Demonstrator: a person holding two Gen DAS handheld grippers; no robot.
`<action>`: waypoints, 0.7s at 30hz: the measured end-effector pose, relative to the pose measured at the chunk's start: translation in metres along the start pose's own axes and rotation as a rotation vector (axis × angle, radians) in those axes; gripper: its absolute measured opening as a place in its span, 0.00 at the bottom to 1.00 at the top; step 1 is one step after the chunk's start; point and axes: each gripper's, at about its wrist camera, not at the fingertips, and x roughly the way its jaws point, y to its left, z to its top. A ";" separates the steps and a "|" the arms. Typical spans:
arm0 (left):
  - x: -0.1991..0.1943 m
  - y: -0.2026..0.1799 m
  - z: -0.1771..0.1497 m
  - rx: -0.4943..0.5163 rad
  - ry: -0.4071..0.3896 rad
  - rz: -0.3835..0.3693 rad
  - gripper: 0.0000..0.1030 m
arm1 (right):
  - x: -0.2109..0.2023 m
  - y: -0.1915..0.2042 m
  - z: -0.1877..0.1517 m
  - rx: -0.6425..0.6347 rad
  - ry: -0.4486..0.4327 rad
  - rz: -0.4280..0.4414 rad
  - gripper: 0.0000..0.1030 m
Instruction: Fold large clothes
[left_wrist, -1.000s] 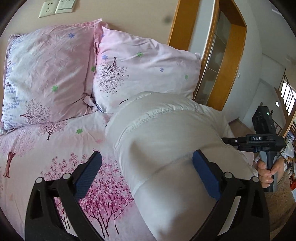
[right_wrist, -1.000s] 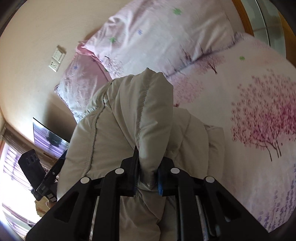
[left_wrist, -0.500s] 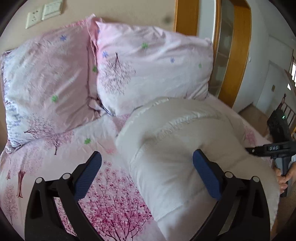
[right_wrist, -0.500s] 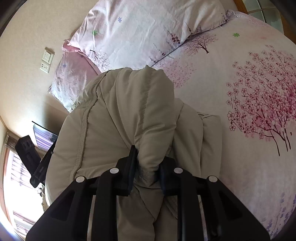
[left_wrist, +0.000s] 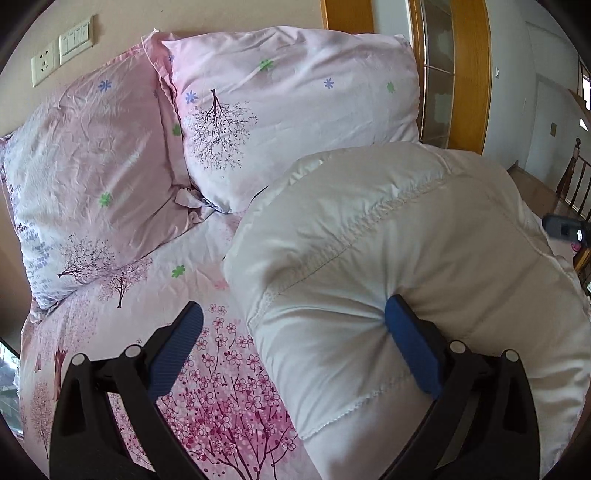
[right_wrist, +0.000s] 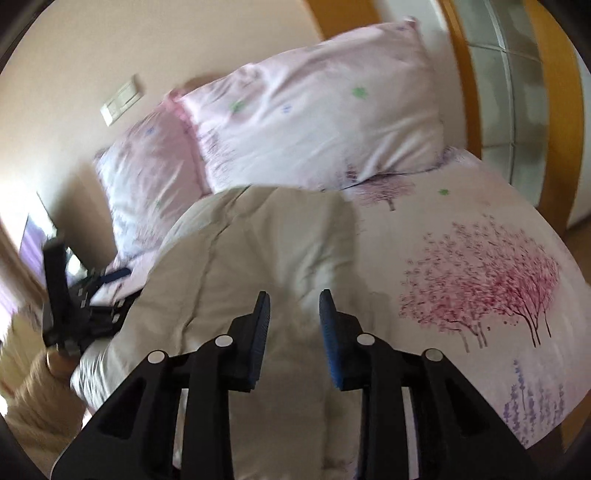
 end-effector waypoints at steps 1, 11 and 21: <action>0.001 0.000 0.000 -0.002 0.001 0.000 0.97 | 0.002 0.001 -0.002 -0.009 0.008 -0.006 0.28; 0.001 -0.008 -0.002 0.013 -0.025 0.009 0.97 | 0.038 -0.013 -0.026 0.040 0.106 -0.004 0.27; -0.021 0.008 0.011 -0.046 -0.125 -0.047 0.96 | 0.051 -0.018 -0.033 0.068 0.128 0.026 0.27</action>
